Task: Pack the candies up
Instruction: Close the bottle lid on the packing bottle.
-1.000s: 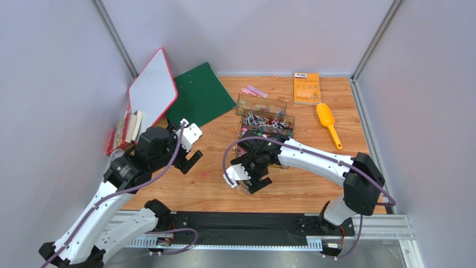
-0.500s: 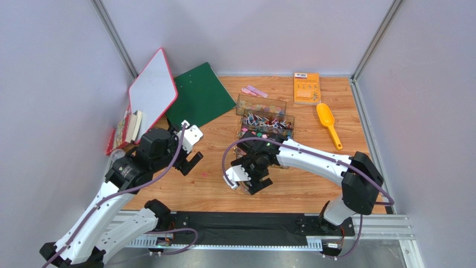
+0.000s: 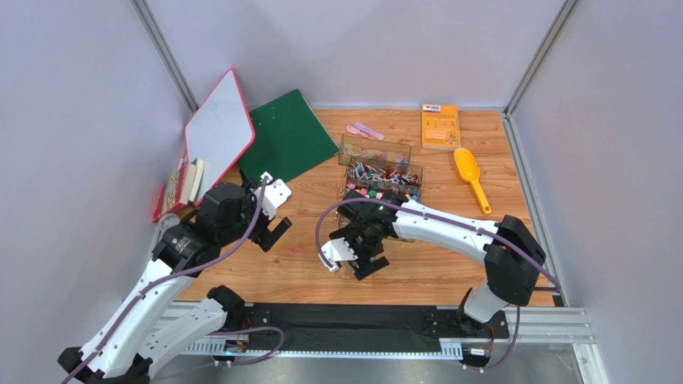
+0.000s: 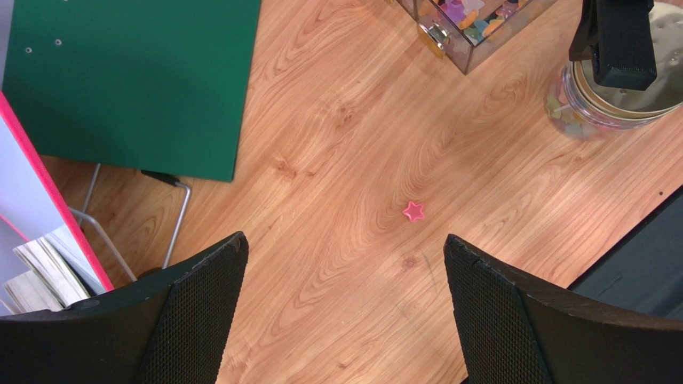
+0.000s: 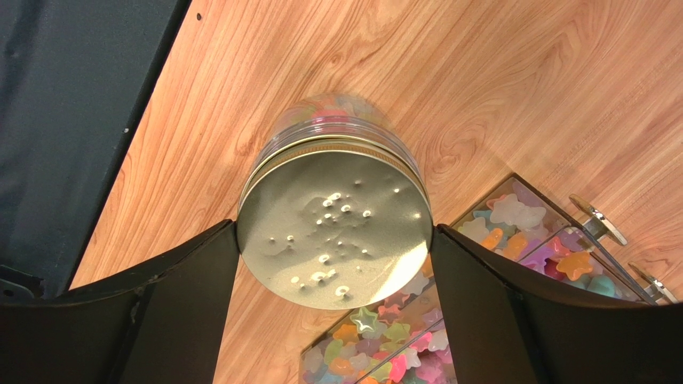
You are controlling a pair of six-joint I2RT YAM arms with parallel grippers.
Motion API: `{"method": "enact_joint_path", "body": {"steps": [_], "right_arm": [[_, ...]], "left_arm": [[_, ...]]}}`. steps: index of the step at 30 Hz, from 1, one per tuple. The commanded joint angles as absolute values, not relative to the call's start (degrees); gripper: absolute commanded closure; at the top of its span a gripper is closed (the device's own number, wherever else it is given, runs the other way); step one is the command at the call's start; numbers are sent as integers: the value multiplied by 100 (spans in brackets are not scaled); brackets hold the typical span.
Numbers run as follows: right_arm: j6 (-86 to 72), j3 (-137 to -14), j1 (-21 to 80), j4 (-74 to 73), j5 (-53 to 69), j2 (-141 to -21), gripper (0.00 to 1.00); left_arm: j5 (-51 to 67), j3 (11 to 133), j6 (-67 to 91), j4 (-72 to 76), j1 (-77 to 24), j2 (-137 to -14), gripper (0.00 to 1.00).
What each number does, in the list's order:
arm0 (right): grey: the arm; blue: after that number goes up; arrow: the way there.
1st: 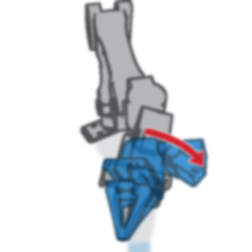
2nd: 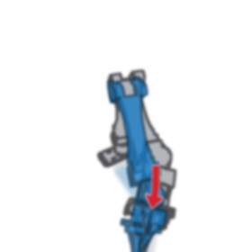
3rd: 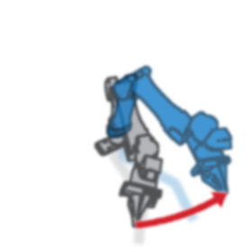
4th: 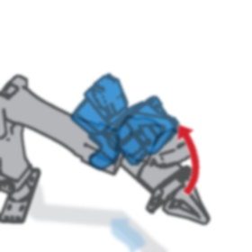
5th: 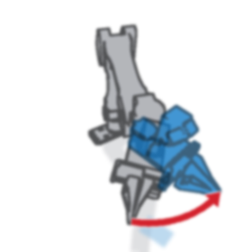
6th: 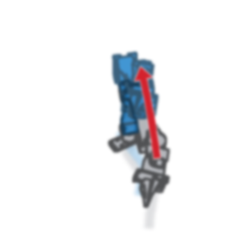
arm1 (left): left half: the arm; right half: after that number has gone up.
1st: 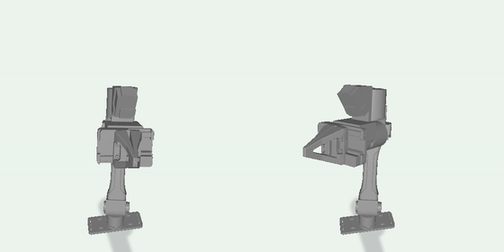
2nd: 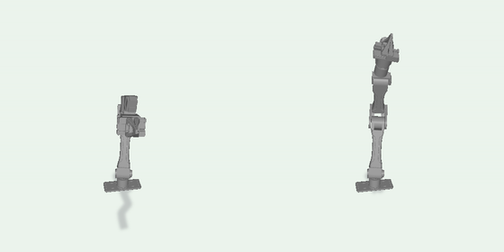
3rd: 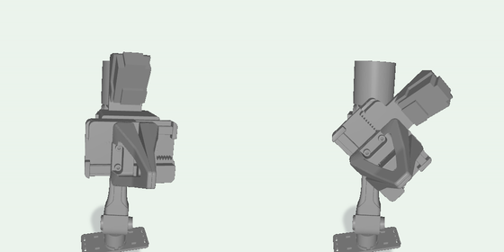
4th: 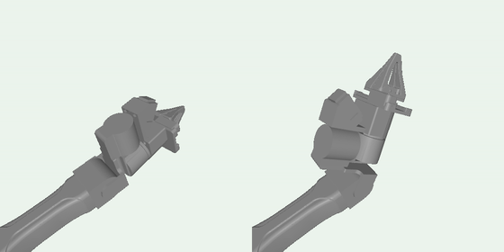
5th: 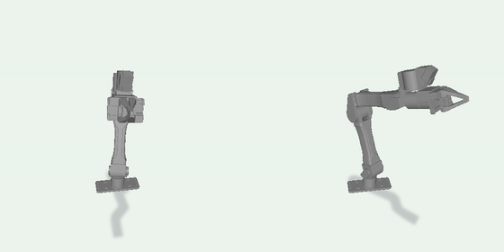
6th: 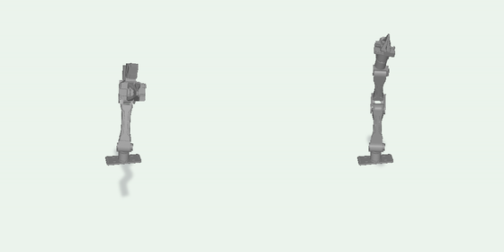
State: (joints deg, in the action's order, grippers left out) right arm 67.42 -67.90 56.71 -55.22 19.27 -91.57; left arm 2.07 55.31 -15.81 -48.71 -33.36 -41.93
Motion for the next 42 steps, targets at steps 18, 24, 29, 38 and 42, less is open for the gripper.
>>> {"method": "enact_joint_path", "body": {"steps": [18, 24, 29, 38, 42], "right_arm": [[6530, -7058, 5836, -5229, 1749, -9211, 0], [6513, -7040, 5845, -5229, 1679, -9150, 0], [6548, -6987, 5836, -5378, 1766, -9027, 0], [6530, -6838, 5845, -5616, 1749, -8552, 1], [6460, -6847, 5845, -5502, 1977, -8631, 80]], "left_arm": [[387, 5440, -1477, -4808, -3296, -4052, 3], [422, 5440, -1459, -4825, -3296, -4052, 3], [448, 5458, -1468, -4851, -3296, -4069, 3], [457, 5379, -1512, -4860, -3287, -4061, 4], [414, 5142, -1600, -4711, -3296, -3955, 7]]}}
